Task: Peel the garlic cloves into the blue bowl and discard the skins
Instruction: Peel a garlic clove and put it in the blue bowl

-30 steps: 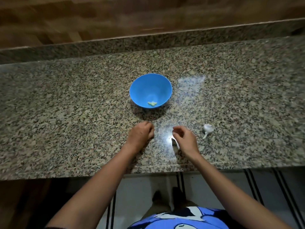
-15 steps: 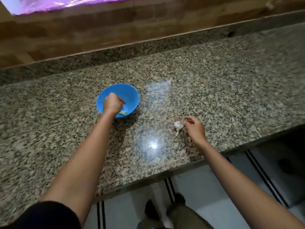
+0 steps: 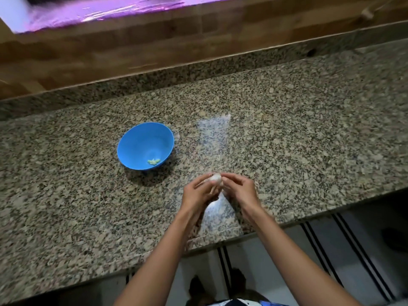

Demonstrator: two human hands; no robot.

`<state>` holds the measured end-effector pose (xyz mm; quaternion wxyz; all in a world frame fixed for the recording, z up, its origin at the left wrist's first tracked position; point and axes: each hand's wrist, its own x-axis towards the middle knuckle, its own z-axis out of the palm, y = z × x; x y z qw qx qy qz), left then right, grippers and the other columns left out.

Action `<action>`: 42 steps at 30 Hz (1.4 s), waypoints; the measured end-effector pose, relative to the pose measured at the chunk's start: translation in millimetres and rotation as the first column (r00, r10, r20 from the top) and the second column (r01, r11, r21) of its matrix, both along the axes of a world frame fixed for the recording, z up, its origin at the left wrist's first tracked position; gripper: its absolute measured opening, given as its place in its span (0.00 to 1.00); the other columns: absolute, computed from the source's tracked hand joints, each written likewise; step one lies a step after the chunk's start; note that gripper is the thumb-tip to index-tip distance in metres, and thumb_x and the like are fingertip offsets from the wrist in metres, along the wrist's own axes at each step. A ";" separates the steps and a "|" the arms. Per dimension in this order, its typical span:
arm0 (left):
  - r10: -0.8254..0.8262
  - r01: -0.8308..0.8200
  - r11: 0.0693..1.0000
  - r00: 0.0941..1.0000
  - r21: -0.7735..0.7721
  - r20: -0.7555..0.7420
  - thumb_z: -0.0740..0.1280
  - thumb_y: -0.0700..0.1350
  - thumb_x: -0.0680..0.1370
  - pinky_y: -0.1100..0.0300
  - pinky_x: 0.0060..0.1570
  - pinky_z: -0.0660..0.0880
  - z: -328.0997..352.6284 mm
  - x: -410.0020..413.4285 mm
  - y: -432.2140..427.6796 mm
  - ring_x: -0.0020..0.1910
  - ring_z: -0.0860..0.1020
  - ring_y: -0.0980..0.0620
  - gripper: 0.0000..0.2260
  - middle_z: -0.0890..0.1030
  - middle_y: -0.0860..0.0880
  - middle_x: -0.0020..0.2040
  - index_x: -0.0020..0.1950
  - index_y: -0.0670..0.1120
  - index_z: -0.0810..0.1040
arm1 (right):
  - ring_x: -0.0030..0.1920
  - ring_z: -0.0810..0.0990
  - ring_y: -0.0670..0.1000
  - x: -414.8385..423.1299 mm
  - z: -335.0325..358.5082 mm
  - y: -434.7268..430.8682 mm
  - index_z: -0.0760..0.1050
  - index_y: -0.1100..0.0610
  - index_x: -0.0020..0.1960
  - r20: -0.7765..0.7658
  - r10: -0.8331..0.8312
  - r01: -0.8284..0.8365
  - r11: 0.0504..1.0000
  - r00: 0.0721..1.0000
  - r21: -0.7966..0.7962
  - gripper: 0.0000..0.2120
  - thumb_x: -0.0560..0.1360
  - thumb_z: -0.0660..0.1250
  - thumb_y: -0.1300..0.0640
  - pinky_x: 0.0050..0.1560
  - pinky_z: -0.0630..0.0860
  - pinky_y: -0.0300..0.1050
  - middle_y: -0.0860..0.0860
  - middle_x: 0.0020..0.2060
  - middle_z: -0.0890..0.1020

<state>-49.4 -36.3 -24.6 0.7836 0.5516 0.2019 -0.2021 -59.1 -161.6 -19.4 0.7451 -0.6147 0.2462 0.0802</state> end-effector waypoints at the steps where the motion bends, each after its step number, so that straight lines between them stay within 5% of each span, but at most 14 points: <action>1: 0.041 -0.043 0.996 0.999 -0.078 -0.029 0.69 0.34 0.73 0.57 0.42 0.80 1.0 -1.9 3.5 0.38 0.83 0.48 0.12 0.84 0.42 0.44 0.55 0.42 0.78 | 0.46 0.82 0.51 1.3 1.4 2.1 0.78 0.57 0.54 0.015 0.028 -0.028 0.998 1.000 0.051 0.09 0.75 0.66 0.65 0.41 0.79 0.38 0.55 0.49 0.82; 3: 0.085 -0.085 0.989 0.996 -0.118 -0.011 0.68 0.34 0.73 0.59 0.39 0.80 4.7 -6.1 9.4 0.37 0.83 0.50 0.12 0.85 0.45 0.43 0.56 0.43 0.78 | 0.52 0.81 0.53 5.0 2.7 8.4 0.75 0.53 0.59 0.006 0.089 -0.088 0.974 0.996 0.210 0.13 0.76 0.65 0.62 0.47 0.80 0.44 0.55 0.54 0.80; 6: 0.058 -0.070 0.993 0.991 0.095 0.124 0.71 0.37 0.72 0.57 0.43 0.79 8.7 -10.4 14.7 0.43 0.83 0.51 0.12 0.85 0.48 0.45 0.55 0.46 0.80 | 0.56 0.80 0.56 8.5 2.9 14.1 0.74 0.55 0.61 -0.012 0.166 -0.153 0.934 0.986 0.324 0.13 0.77 0.62 0.63 0.55 0.78 0.51 0.57 0.57 0.80; 9: -0.011 -0.080 0.939 0.965 0.334 0.261 0.73 0.40 0.72 0.56 0.45 0.80 8.8 -9.7 19.7 0.47 0.83 0.50 0.12 0.84 0.46 0.50 0.56 0.42 0.81 | 0.54 0.81 0.55 11.5 1.1 14.8 0.75 0.58 0.59 -0.004 0.159 -0.148 0.923 0.987 0.356 0.13 0.76 0.63 0.65 0.54 0.78 0.47 0.58 0.54 0.81; 14: -0.068 -0.094 0.875 0.947 0.476 0.313 0.74 0.41 0.71 0.61 0.39 0.80 14.0 -6.3 28.1 0.40 0.83 0.54 0.12 0.85 0.47 0.45 0.54 0.40 0.82 | 0.51 0.81 0.50 13.4 5.6 18.8 0.77 0.59 0.57 0.034 0.203 -0.204 0.938 0.979 0.280 0.12 0.75 0.64 0.67 0.55 0.78 0.46 0.49 0.49 0.82; 19: -0.260 -0.071 0.705 0.900 0.706 0.350 0.74 0.45 0.71 0.66 0.35 0.78 17.8 -4.1 34.1 0.35 0.81 0.61 0.04 0.83 0.56 0.36 0.45 0.49 0.84 | 0.51 0.81 0.55 13.7 7.7 27.2 0.75 0.66 0.60 0.062 0.248 -0.254 0.958 0.967 0.133 0.15 0.73 0.66 0.68 0.52 0.79 0.43 0.61 0.54 0.80; 23: -0.353 -0.095 0.528 0.879 0.844 0.320 0.72 0.48 0.71 0.63 0.32 0.77 17.5 0.5 34.0 0.34 0.80 0.58 0.06 0.81 0.53 0.34 0.41 0.46 0.80 | 0.42 0.82 0.46 14.3 9.6 37.5 0.75 0.66 0.60 0.067 0.219 -0.227 0.962 0.973 0.149 0.14 0.74 0.65 0.68 0.43 0.79 0.36 0.53 0.44 0.82; 28: -0.404 -0.152 0.421 0.851 0.894 0.335 0.73 0.50 0.72 0.72 0.25 0.66 11.8 0.0 31.5 0.31 0.77 0.57 0.09 0.81 0.50 0.35 0.40 0.45 0.80 | 0.43 0.82 0.50 13.4 3.4 47.8 0.75 0.65 0.59 0.029 0.133 -0.136 0.967 0.991 0.217 0.13 0.75 0.64 0.67 0.43 0.80 0.38 0.59 0.50 0.81; 34: -0.347 -0.153 0.466 0.874 0.872 0.339 0.69 0.48 0.74 0.64 0.27 0.69 -2.9 -6.6 34.2 0.33 0.78 0.50 0.10 0.80 0.48 0.33 0.36 0.43 0.80 | 0.38 0.82 0.48 7.1 -4.8 54.5 0.75 0.67 0.59 -0.019 0.094 -0.085 0.961 0.995 0.264 0.13 0.74 0.65 0.68 0.40 0.80 0.37 0.58 0.44 0.82; 38: -0.362 -0.063 0.624 0.860 0.779 0.360 0.66 0.49 0.78 0.54 0.35 0.78 -2.9 -11.6 39.5 0.35 0.80 0.54 0.08 0.82 0.52 0.36 0.46 0.47 0.83 | 0.46 0.82 0.53 5.6 -7.7 53.7 0.74 0.65 0.60 -0.055 0.075 -0.051 0.933 0.996 0.356 0.14 0.75 0.65 0.67 0.46 0.79 0.40 0.60 0.50 0.81; 42: -0.457 -0.103 0.512 0.808 0.853 0.372 0.68 0.46 0.76 0.58 0.37 0.75 -3.4 -8.2 44.7 0.37 0.78 0.52 0.06 0.81 0.51 0.39 0.46 0.44 0.82 | 0.46 0.80 0.52 6.6 -6.5 47.9 0.76 0.60 0.54 -0.049 0.225 -0.191 0.908 0.973 0.374 0.08 0.78 0.62 0.62 0.49 0.79 0.43 0.55 0.47 0.82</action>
